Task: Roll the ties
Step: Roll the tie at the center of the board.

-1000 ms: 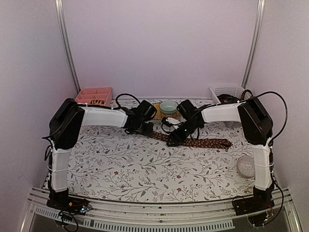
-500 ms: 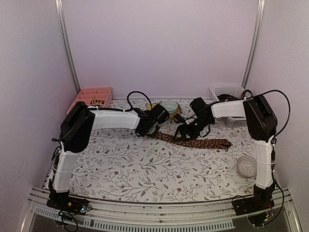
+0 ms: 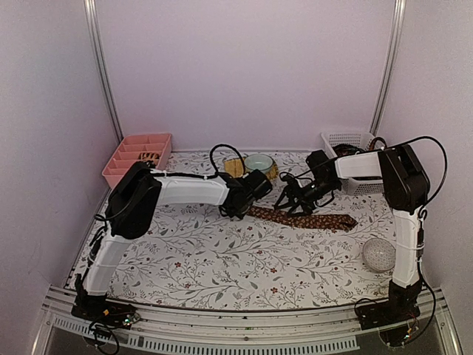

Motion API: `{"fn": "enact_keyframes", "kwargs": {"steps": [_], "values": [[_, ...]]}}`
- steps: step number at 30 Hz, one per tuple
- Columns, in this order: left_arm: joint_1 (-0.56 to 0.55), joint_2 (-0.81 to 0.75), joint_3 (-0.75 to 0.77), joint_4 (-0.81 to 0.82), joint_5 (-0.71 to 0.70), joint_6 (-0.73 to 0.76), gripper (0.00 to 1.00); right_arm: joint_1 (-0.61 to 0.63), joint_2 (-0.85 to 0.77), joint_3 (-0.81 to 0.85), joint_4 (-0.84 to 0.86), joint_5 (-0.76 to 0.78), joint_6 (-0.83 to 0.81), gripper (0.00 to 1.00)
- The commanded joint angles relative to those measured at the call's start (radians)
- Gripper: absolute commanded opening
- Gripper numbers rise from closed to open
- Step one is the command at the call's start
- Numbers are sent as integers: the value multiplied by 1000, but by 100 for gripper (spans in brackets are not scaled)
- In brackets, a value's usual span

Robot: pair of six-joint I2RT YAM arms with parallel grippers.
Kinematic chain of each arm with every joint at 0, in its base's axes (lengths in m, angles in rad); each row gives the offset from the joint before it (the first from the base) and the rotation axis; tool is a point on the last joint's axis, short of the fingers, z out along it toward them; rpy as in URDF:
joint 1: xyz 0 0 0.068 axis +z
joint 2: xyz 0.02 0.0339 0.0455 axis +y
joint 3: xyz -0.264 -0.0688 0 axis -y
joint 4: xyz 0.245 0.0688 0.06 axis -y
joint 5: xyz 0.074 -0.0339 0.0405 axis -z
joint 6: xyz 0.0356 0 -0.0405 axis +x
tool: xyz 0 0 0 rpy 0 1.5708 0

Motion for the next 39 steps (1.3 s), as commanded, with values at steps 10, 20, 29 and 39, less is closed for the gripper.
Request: {"fn": "enact_keyframes", "kwargs": {"steps": [10, 20, 29, 39], "values": [[-58, 97, 137, -76, -83, 33, 12, -14, -115, -15, -20, -39, 29, 85], [-83, 136, 186, -90, -106, 50, 15, -27, -117, -18, -20, -71, 35, 85], [-97, 152, 199, -54, -55, 103, 25, -31, -122, -14, -24, -66, 37, 85], [-104, 157, 196, -52, -16, 139, 36, -35, -119, -12, -26, -60, 40, 85]]}}
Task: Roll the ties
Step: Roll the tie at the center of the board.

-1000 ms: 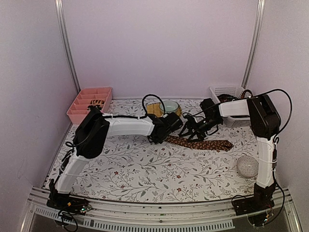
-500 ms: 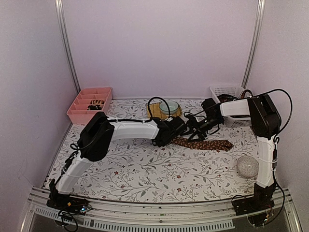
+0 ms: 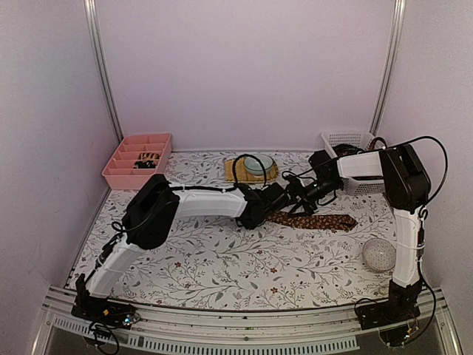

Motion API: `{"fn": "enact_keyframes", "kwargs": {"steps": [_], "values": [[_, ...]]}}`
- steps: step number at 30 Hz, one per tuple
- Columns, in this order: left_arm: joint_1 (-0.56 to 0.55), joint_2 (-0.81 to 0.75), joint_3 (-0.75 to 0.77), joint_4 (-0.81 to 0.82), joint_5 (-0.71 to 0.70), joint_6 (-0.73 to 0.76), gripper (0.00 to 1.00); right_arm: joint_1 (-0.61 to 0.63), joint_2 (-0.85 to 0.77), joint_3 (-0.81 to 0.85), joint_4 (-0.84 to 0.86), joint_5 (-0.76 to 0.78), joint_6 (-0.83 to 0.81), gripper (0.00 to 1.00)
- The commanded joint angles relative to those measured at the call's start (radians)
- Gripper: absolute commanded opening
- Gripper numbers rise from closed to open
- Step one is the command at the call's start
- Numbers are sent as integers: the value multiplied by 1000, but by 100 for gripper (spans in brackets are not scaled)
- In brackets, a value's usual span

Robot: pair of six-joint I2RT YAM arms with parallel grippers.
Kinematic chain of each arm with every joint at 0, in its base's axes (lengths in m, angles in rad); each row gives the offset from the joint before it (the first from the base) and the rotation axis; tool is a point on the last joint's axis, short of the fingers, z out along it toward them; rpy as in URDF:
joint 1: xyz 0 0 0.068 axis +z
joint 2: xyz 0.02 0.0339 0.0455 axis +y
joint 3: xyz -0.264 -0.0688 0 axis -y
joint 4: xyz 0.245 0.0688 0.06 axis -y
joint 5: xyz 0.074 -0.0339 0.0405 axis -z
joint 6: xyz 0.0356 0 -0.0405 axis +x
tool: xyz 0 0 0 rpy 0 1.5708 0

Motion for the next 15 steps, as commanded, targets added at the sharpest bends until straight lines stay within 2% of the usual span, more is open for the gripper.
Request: {"fn": "enact_keyframes", "kwargs": {"steps": [1, 15], "values": [[-15, 9, 16, 13, 28, 22, 37, -8, -119, -9, -19, -7, 2, 85], [-5, -55, -29, 72, 35, 53, 61, -9, -134, 3, -16, 34, -4, 85]]}}
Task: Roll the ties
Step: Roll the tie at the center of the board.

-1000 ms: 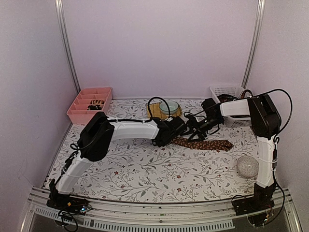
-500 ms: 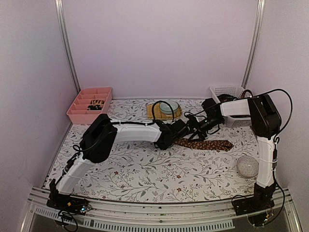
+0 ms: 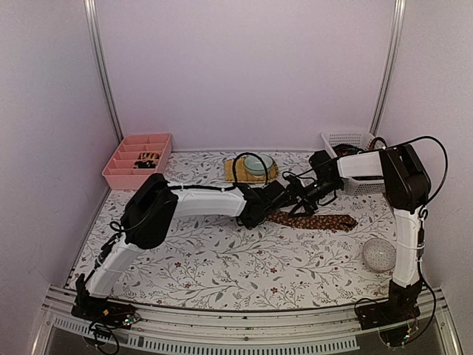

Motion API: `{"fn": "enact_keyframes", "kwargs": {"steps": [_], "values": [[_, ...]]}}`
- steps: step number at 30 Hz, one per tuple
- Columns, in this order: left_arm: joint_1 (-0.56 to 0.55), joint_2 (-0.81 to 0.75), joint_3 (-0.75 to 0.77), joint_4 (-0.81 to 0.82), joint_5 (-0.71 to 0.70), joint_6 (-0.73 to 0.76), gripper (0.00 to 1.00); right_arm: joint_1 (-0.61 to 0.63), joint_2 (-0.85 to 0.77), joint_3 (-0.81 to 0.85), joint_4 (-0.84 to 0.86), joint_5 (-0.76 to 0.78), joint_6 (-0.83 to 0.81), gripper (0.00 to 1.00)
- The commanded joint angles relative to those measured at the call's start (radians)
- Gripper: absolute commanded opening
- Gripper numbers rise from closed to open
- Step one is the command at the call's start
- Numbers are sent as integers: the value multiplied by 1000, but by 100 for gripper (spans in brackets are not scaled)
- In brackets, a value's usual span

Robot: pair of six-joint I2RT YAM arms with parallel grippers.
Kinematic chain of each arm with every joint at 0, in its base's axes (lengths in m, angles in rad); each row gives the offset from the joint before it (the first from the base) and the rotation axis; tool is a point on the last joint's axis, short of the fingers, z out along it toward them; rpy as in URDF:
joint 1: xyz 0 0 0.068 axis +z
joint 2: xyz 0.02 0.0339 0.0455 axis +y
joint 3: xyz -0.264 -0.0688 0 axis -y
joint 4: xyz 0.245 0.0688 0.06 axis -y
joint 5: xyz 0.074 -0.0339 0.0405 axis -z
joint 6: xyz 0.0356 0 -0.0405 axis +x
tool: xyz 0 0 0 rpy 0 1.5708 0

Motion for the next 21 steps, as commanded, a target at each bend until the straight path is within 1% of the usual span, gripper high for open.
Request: {"fn": "enact_keyframes", "kwargs": {"steps": [1, 6, 8, 9, 10, 11, 16, 18, 21], "values": [[-3, -50, -26, 42, 37, 19, 62, -8, -133, 6, -10, 27, -7, 85], [-4, -74, -36, 51, 36, 29, 71, -8, -126, 27, -21, 42, -13, 85], [-3, -86, -41, 54, 45, 31, 80, -8, -123, 39, -26, 45, -12, 85], [-4, -97, -49, 56, 52, 31, 87, -8, -121, 45, -27, 45, -10, 85], [-4, -107, -55, 58, 62, 31, 97, -8, -118, 54, -31, 46, -10, 85], [-5, -119, -63, 61, 74, 31, 100, -8, -117, 61, -32, 47, -7, 85], [-1, -212, -138, 83, 168, 16, 100, -6, -102, 97, -26, 55, 13, 85], [2, -266, -185, 96, 241, 5, 100, 1, -90, 116, -26, 60, 26, 85], [18, -370, -297, 142, 353, -21, 100, 20, -70, 145, -19, 72, 43, 84]]}}
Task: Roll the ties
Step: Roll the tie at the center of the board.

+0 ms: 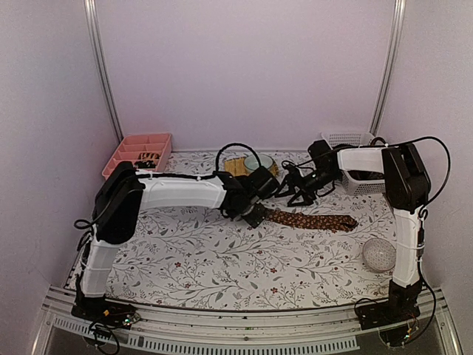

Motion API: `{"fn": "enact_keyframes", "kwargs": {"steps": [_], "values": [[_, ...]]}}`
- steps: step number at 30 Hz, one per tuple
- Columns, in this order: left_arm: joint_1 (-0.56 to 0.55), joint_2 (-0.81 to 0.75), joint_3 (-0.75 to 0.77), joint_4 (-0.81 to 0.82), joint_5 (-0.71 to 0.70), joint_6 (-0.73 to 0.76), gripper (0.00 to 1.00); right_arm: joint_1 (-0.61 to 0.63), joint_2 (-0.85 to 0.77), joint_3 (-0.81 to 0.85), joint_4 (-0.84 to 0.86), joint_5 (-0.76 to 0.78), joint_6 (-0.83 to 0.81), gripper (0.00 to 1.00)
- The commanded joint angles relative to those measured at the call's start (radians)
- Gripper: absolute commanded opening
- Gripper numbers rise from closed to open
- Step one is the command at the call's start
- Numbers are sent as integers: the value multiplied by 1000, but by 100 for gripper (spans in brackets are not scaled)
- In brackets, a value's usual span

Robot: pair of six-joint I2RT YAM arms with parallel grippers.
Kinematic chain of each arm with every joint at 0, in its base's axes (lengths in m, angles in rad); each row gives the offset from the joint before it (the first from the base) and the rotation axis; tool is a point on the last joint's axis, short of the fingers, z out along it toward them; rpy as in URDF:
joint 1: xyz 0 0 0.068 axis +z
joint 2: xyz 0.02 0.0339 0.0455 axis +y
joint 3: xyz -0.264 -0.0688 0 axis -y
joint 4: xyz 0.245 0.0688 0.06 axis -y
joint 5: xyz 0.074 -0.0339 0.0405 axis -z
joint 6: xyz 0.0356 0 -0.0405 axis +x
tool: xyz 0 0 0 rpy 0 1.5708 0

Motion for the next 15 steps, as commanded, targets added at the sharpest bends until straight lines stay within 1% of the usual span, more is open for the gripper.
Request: {"fn": "enact_keyframes", "kwargs": {"steps": [1, 4, 6, 9, 12, 13, 15], "values": [[30, -184, -139, 85, 207, -51, 100, 24, -63, 60, 10, 23, 34, 84], [81, -294, -248, 153, 337, -89, 100, 51, -39, 95, 26, 32, 64, 84], [138, -390, -332, 221, 433, -120, 100, 73, -19, 119, 34, 42, 81, 84], [246, -475, -443, 333, 591, -177, 100, 112, 17, 156, 50, 54, 116, 82], [336, -483, -511, 426, 737, -210, 100, 137, 54, 176, 81, 68, 162, 80], [359, -469, -515, 438, 788, -218, 100, 141, 65, 179, 92, 77, 185, 79], [392, -438, -519, 471, 848, -227, 99, 147, 86, 185, 110, 78, 219, 76]]}}
